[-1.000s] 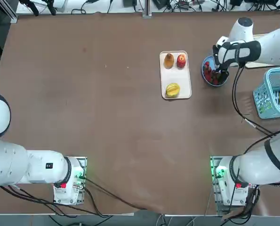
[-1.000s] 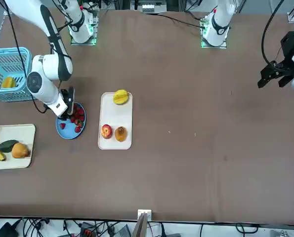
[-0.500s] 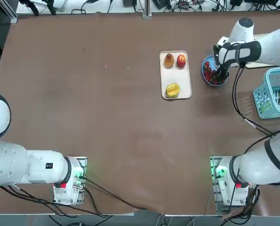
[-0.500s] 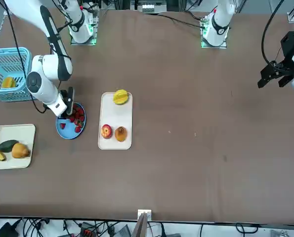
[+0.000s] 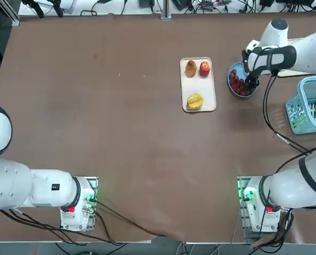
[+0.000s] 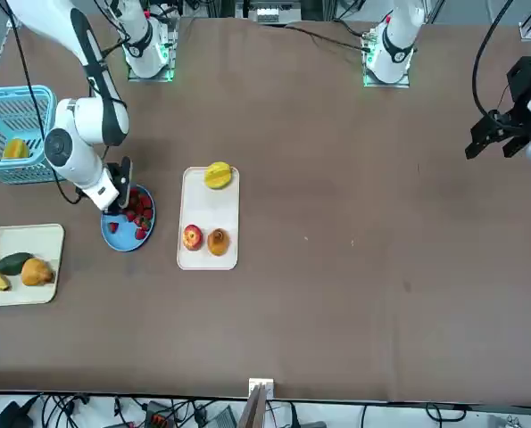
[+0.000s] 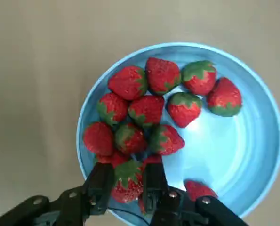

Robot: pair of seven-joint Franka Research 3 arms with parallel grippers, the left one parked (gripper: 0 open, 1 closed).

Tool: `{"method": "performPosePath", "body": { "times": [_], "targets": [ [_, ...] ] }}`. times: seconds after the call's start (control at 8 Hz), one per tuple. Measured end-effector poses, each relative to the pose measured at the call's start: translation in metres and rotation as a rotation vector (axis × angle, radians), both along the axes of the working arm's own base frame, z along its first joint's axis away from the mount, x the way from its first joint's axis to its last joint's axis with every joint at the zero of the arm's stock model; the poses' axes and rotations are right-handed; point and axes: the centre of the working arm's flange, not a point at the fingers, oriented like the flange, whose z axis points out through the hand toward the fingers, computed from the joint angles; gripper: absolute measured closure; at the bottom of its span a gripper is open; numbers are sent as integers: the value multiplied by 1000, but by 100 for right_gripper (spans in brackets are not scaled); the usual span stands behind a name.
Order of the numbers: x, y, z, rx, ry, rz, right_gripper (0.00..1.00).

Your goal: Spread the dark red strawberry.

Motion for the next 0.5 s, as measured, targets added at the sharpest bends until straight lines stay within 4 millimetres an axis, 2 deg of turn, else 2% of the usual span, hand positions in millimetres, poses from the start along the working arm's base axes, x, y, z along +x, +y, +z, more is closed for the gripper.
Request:
{"method": "performPosePath", "body": {
  "times": [0.38, 0.5],
  "targets": [
    [26, 0, 41, -1, -40, -5, 62],
    [37, 0, 48, -3, -48, -7, 62]
  ]
}}
